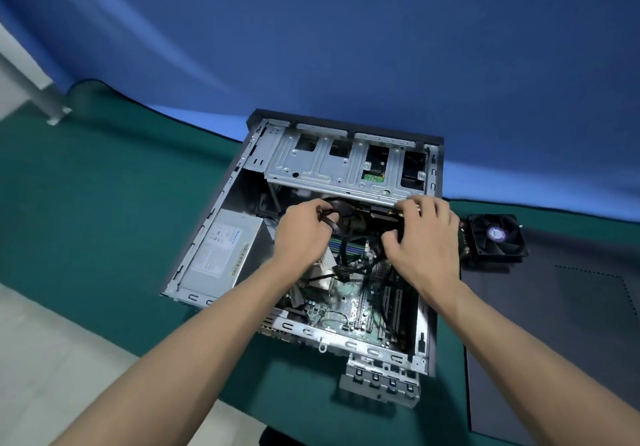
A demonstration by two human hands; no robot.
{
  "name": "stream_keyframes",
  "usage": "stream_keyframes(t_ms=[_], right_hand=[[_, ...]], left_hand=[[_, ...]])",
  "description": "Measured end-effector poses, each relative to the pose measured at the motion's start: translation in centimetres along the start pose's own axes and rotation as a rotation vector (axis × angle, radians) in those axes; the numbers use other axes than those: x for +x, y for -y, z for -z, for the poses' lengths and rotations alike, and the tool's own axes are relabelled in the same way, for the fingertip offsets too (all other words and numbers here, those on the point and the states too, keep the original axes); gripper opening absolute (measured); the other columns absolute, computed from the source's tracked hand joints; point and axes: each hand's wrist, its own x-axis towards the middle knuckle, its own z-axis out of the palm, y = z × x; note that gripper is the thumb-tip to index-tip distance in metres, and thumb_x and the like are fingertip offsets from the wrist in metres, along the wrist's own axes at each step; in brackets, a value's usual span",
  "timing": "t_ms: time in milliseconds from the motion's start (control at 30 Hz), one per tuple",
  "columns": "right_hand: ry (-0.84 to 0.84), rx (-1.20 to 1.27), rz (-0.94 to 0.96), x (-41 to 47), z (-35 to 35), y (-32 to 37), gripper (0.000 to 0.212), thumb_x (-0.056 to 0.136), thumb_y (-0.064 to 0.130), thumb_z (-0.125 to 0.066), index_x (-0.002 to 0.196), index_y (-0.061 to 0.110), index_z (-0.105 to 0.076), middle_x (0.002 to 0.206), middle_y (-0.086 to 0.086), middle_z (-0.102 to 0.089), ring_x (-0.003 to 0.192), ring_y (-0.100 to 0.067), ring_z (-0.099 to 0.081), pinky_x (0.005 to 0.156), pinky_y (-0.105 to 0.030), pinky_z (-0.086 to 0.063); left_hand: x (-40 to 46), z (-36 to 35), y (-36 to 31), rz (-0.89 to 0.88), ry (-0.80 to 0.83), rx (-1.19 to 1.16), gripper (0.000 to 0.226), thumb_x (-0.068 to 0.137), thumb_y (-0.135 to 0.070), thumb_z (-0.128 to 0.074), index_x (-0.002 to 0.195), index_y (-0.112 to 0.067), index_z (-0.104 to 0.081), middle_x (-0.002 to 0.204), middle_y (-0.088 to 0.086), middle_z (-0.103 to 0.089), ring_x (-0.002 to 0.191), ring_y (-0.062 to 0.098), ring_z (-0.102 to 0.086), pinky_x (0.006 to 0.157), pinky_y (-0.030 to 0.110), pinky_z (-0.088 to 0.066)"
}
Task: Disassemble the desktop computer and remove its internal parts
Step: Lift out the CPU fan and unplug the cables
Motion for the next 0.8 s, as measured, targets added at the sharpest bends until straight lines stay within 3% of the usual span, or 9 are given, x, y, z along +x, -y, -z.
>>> stream_keyframes(t_ms=[133, 300, 367, 467, 567, 667, 733, 800], right_hand=[[-0.026, 0.227, 0.092, -0.8, 1.0, 0.0, 0.036, 0.088, 0.034, -0.041, 0.105, 0.014, -0.066, 0.108, 0.0, -0.058, 0.102, -0.016, -0.045, 0.086, -0.03, -0.03], [0.317, 0.373, 0.17, -1.2, 1.9, 0.8, 0.055, 0.082, 0.037, -0.028, 0.128, 0.022, -0.054, 0.129, 0.003, -0.055, 0.114, -0.009, -0.045, 0.094, -0.029, -0.033], [0.443, 0.621, 0.042, -1.3, 2.3, 1.6, 0.045, 0.089, 0.035, -0.029, 0.115, 0.025, -0.064, 0.128, 0.003, -0.058, 0.113, -0.011, -0.05, 0.093, -0.032, -0.037], [0.512, 0.98, -0.235, -1.2, 3.0, 2.8, 0.044, 0.099, 0.038, -0.032, 0.088, 0.025, -0.072, 0.107, 0.0, -0.069, 0.09, -0.02, -0.062, 0.082, -0.044, -0.048], [0.573, 1.221, -0.371, -0.5, 4.7, 3.7, 0.068, 0.088, 0.066, -0.026, 0.092, 0.016, -0.072, 0.094, 0.0, -0.073, 0.077, -0.019, -0.066, 0.055, -0.026, -0.051], [0.586, 1.36, -0.354, 0.7, 6.7, 4.0, 0.077, 0.084, 0.073, -0.021, 0.104, 0.015, -0.067, 0.094, -0.004, -0.073, 0.073, -0.015, -0.066, 0.054, -0.022, -0.044], [0.514, 1.37, -0.362, 1.5, 8.1, 4.2, 0.067, 0.088, 0.071, -0.026, 0.102, 0.02, -0.066, 0.093, -0.002, -0.073, 0.065, -0.012, -0.064, 0.052, -0.022, -0.043], [0.381, 1.27, -0.348, 1.9, 9.1, 4.1, 0.053, 0.088, 0.068, -0.035, 0.091, 0.025, -0.068, 0.081, 0.006, -0.072, 0.065, -0.005, -0.062, 0.06, -0.025, -0.042]], left_hand=[[0.0, 2.3, -2.0, 0.133, -0.073, -0.211, 0.011, 0.089, -0.02, -0.061, 0.094, -0.017, -0.071, 0.07, -0.011, -0.063, 0.055, 0.007, -0.053, 0.053, 0.021, -0.043], [0.5, 4.6, -4.7, 0.175, -0.131, -0.393, 0.039, 0.084, 0.004, -0.05, 0.067, -0.028, -0.065, 0.072, -0.018, -0.063, 0.05, 0.001, -0.05, 0.039, 0.01, -0.036], [0.4, 5.2, -5.7, 0.197, -0.159, -0.439, 0.037, 0.084, 0.004, -0.05, 0.069, -0.026, -0.067, 0.07, -0.018, -0.063, 0.054, 0.003, -0.049, 0.043, 0.011, -0.038], [0.6, 6.1, -6.5, 0.295, -0.231, -0.51, 0.027, 0.085, 0.001, -0.049, 0.077, -0.016, -0.069, 0.06, -0.006, -0.056, 0.051, 0.013, -0.043, 0.045, 0.023, -0.036], [0.8, 6.7, -7.0, 0.444, -0.314, -0.709, 0.022, 0.086, -0.001, -0.051, 0.069, -0.013, -0.057, 0.061, 0.004, -0.049, 0.059, 0.024, -0.045, 0.055, 0.033, -0.037], [0.2, 6.3, -7.9, 0.494, -0.277, -0.84, 0.021, 0.087, 0.0, -0.051, 0.074, -0.014, -0.06, 0.073, 0.01, -0.058, 0.069, 0.027, -0.052, 0.061, 0.037, -0.041], [-0.6, 5.0, -9.1, 0.419, -0.185, -0.831, 0.027, 0.087, 0.001, -0.048, 0.077, -0.016, -0.066, 0.083, 0.012, -0.066, 0.077, 0.029, -0.059, 0.071, 0.036, -0.046], [-1.4, 3.7, -10.6, 0.364, -0.14, -0.85, 0.027, 0.087, 0.0, -0.049, 0.076, -0.017, -0.068, 0.079, 0.007, -0.068, 0.073, 0.023, -0.061, 0.068, 0.03, -0.048]])
